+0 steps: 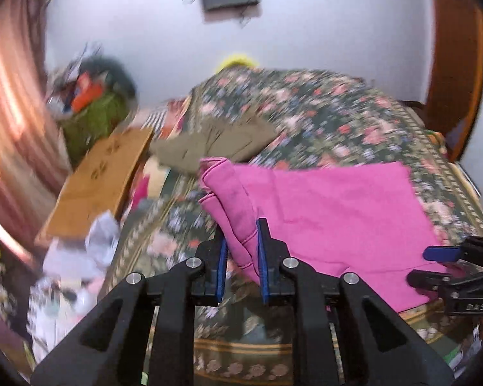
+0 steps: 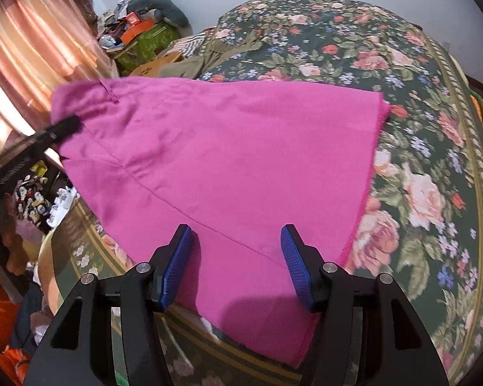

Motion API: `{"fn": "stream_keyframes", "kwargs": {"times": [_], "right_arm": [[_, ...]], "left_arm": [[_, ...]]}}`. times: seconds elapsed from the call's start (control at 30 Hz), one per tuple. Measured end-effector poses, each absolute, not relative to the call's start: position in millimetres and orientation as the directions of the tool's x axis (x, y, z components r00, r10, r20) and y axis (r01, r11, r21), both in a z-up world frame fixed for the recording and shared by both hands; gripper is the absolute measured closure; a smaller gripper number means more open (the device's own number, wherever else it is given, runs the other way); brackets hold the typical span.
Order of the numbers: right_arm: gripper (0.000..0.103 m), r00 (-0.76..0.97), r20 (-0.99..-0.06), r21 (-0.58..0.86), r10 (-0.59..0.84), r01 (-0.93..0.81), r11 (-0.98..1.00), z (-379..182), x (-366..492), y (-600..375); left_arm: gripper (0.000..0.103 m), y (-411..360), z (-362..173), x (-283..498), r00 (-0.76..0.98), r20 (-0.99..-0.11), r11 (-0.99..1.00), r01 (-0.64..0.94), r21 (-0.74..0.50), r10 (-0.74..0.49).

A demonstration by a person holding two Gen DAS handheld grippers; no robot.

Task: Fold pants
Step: 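Lift the hem with the left tool and fold it toward the waistband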

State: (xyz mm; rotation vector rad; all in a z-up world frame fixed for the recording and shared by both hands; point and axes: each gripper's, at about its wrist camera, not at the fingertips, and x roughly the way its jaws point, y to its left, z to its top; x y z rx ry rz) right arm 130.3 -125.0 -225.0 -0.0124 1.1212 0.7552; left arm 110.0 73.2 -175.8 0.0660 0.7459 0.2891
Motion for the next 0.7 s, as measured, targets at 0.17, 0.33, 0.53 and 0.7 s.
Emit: {"fn": "stream_keyframes", "kwargs": {"times": [0.17, 0.33, 0.53, 0.7], "right_arm": [[0.050, 0.277, -0.807, 0.344, 0.523, -0.500, 0.795, -215, 125, -155], [0.050, 0.316, -0.803, 0.339, 0.505, -0.455, 0.823, -212, 123, -176], [0.050, 0.304, -0.823, 0.336, 0.480, -0.422, 0.842, -229, 125, -188], [0.050, 0.311, -0.818, 0.348, 0.484, -0.404, 0.846, -229, 125, -197]], "left_arm": [[0.087, 40, -151, 116, 0.764, -0.615, 0.979, -0.109, 0.172, 0.193], [0.088, 6, -139, 122, 0.780, -0.623, 0.990, 0.029, 0.135, 0.062], [0.088, -28, -137, 137, 0.749, -0.658, 0.986, 0.154, 0.059, -0.078], [0.088, -50, -146, 155, 0.683, -0.705, 0.972, 0.233, -0.038, -0.191]]}}
